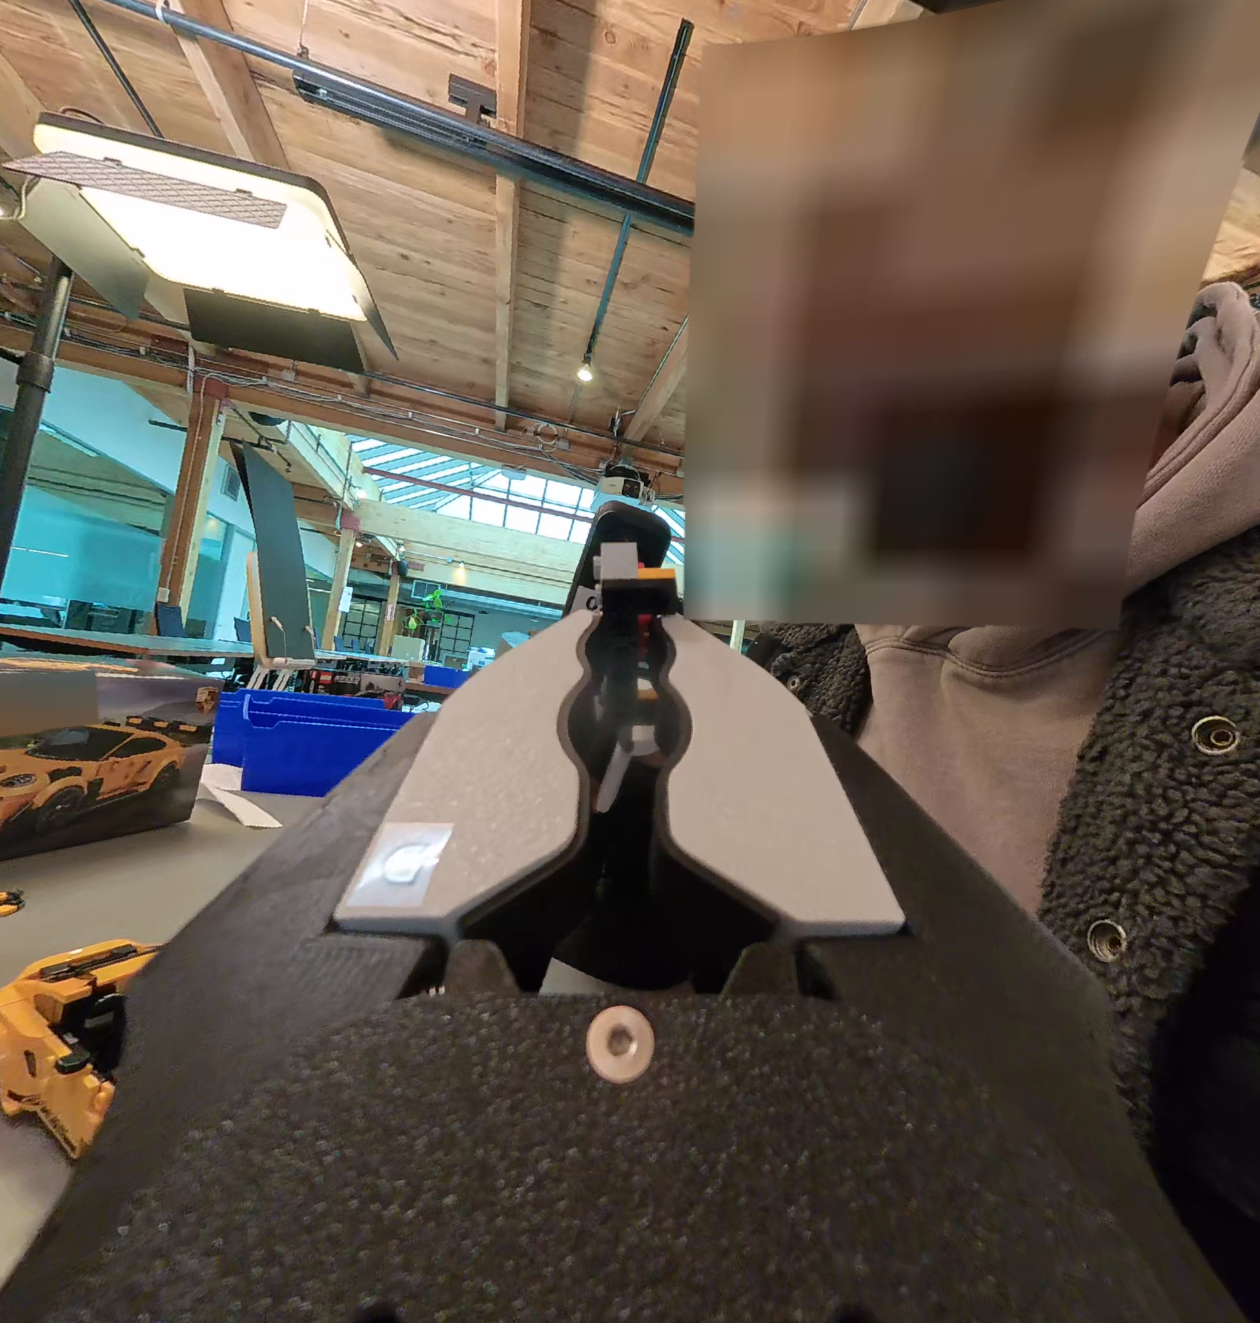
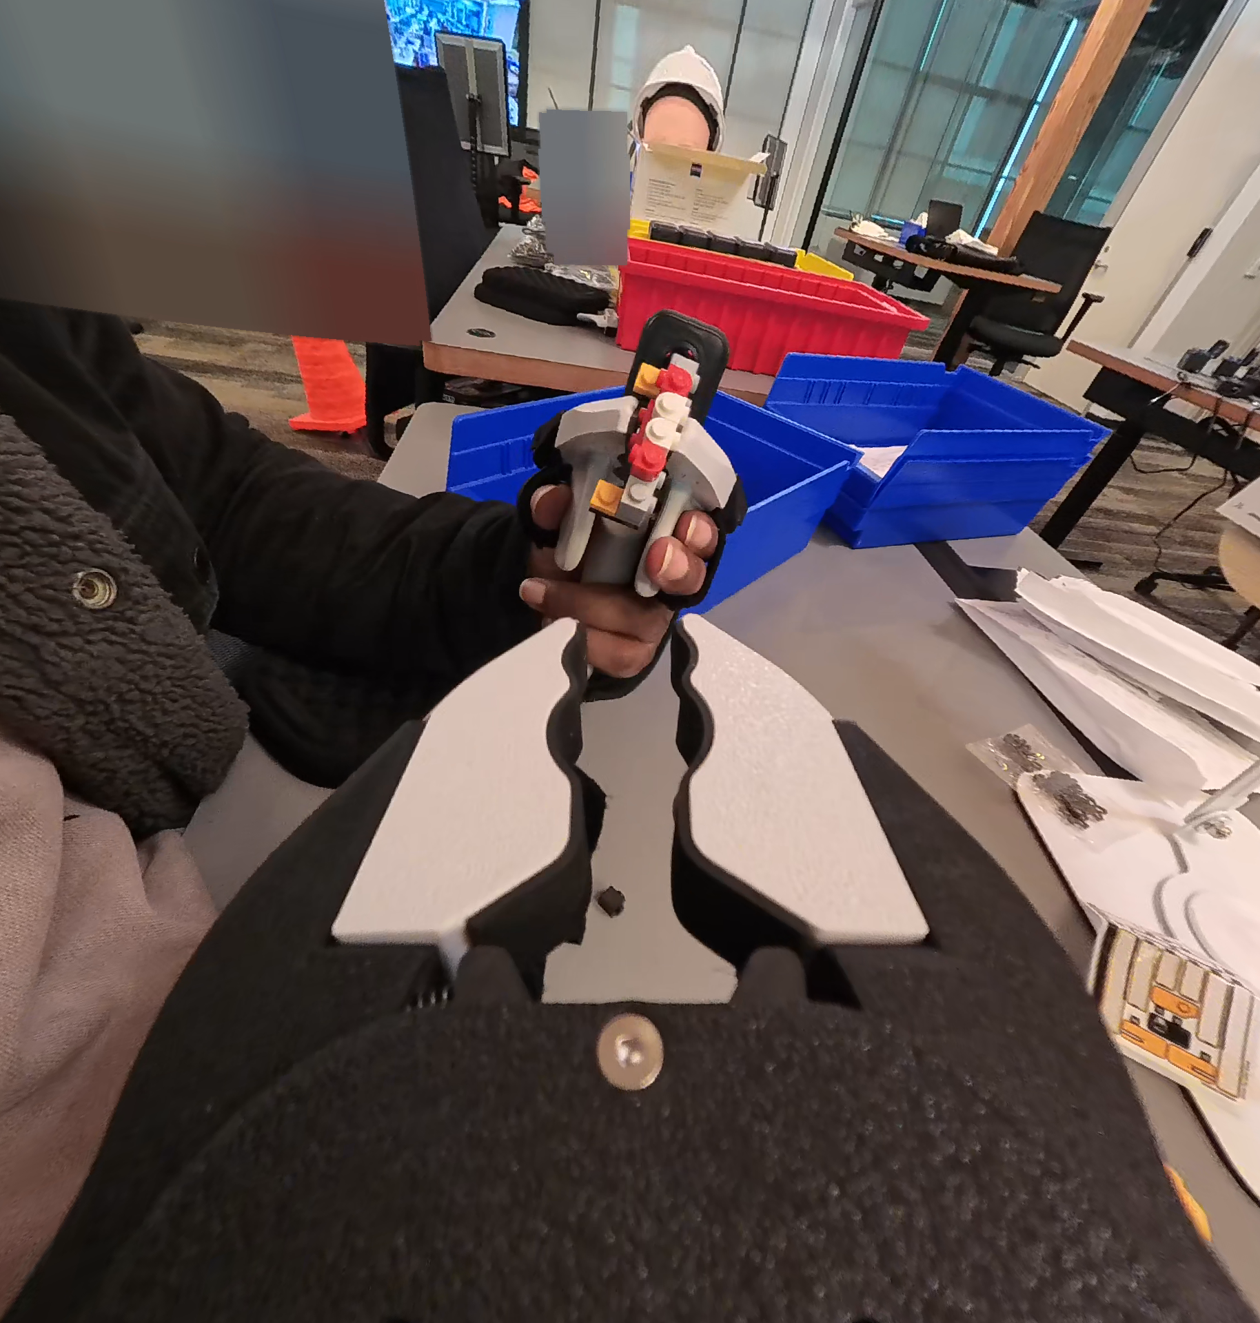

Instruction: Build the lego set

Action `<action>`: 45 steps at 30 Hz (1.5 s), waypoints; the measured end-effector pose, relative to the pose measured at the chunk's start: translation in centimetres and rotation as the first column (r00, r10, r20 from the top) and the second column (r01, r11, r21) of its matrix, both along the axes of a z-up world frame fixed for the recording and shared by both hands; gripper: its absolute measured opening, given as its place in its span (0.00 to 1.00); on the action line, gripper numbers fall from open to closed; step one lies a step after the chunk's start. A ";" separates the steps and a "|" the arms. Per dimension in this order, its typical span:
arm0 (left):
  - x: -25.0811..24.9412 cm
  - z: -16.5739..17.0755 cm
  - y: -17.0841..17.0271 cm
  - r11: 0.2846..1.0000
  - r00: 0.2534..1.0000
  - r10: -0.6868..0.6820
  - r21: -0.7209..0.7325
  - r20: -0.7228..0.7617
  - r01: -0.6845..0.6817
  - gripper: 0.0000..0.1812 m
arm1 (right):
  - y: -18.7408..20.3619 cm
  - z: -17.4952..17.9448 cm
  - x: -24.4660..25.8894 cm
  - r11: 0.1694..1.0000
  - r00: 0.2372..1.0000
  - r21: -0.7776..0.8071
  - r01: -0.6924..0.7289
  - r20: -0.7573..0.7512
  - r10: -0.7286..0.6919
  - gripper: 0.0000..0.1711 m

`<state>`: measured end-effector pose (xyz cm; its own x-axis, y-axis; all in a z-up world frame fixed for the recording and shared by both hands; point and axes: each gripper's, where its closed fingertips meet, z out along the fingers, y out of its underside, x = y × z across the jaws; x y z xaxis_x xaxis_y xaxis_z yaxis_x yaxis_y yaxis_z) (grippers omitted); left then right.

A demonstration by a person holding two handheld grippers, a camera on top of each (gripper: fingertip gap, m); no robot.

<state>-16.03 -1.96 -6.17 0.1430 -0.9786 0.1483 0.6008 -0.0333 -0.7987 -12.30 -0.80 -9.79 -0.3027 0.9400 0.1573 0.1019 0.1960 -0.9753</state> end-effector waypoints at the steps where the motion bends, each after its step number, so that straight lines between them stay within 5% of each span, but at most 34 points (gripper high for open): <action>1: 0.0 0.0 0.0 1.000 1.000 0.000 0.000 -0.001 0.000 0.07 | 0.0 0.0 0.0 1.000 1.000 -0.004 -0.002 -0.001 0.002 0.13; 15: 3.1 -2.2 0.9 0.987 0.991 -0.107 -0.125 -0.080 0.096 0.06 | -0.8 -0.3 -0.5 0.998 1.000 -0.057 -0.025 -0.016 0.024 0.12; 25: 3.6 -4.8 3.7 0.969 0.971 0.011 -0.238 -0.238 -0.070 0.08 | 2.2 -2.6 -0.3 0.984 0.980 -0.124 0.127 0.166 -0.106 0.06; 29: 4.2 -8.1 5.8 0.929 0.865 0.148 -0.231 -0.480 -0.288 0.08 | 4.6 -5.9 1.9 0.947 0.922 -0.156 0.280 0.318 -0.220 0.05; 34: 3.3 -11.3 7.8 0.856 0.655 0.287 -0.120 -0.699 -0.504 0.07 | 7.6 -12.0 5.7 0.858 0.737 -0.112 0.501 0.575 -0.355 0.05; 41: 3.6 -14.4 8.1 0.827 0.396 0.341 0.072 -0.853 -0.558 0.04 | 5.0 -16.0 5.5 0.875 0.612 0.002 0.484 0.714 -0.341 0.05; 45: 4.7 -15.6 7.2 0.869 0.351 0.291 0.092 -0.890 -0.487 0.02 | 4.2 -16.4 5.5 0.884 0.607 0.037 0.466 0.714 -0.349 0.09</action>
